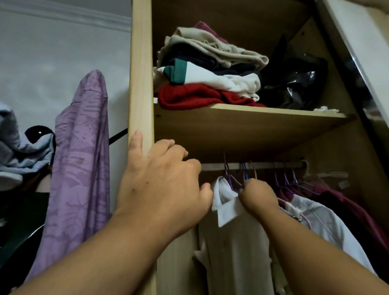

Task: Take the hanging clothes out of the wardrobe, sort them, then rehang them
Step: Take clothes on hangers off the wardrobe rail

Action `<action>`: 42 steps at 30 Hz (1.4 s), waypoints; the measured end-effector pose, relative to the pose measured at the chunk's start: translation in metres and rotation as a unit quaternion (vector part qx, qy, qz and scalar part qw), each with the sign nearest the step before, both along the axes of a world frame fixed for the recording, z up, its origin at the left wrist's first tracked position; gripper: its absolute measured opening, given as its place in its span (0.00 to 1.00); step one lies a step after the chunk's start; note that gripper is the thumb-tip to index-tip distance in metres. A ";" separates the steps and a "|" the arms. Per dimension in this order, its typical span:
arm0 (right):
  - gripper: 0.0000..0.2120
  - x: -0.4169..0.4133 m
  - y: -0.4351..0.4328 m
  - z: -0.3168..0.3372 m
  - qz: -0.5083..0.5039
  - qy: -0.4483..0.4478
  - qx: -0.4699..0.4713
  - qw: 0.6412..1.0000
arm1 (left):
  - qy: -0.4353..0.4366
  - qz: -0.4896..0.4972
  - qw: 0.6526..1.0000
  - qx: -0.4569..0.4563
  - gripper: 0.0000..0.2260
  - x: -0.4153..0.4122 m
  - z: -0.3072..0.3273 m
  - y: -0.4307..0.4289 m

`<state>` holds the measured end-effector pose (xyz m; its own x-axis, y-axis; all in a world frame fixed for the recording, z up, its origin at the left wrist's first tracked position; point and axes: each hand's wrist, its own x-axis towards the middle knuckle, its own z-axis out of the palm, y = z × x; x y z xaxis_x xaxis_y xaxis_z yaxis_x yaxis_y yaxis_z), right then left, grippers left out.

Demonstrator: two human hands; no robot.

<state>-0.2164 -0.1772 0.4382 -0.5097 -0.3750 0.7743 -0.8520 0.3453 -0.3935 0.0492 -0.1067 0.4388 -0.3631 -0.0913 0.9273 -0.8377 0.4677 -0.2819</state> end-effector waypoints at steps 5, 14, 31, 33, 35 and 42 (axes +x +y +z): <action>0.09 -0.004 0.028 0.016 0.019 0.038 -0.026 0.999 | -0.003 -0.002 1.000 -0.001 0.21 0.001 -0.001 0.002; 0.11 0.011 0.130 -0.041 -0.017 0.094 -0.056 0.994 | -0.028 -0.004 0.999 -0.015 0.19 0.003 -0.001 -0.001; 0.08 0.149 0.404 -0.189 -0.130 -0.049 0.030 0.990 | -0.260 -0.486 0.740 0.385 0.21 -0.142 -0.186 0.043; 0.10 0.164 0.415 -0.200 -0.133 -0.048 0.039 0.989 | -0.255 -0.514 0.719 0.393 0.12 -0.145 -0.199 0.045; 0.10 0.184 0.443 -0.229 -0.184 -0.099 0.050 0.977 | -0.275 -0.561 0.681 0.383 0.08 -0.148 -0.226 0.074; 0.09 0.272 0.533 -0.363 -0.382 -0.181 0.126 0.897 | -0.440 -0.617 0.535 0.373 0.10 -0.149 -0.339 0.199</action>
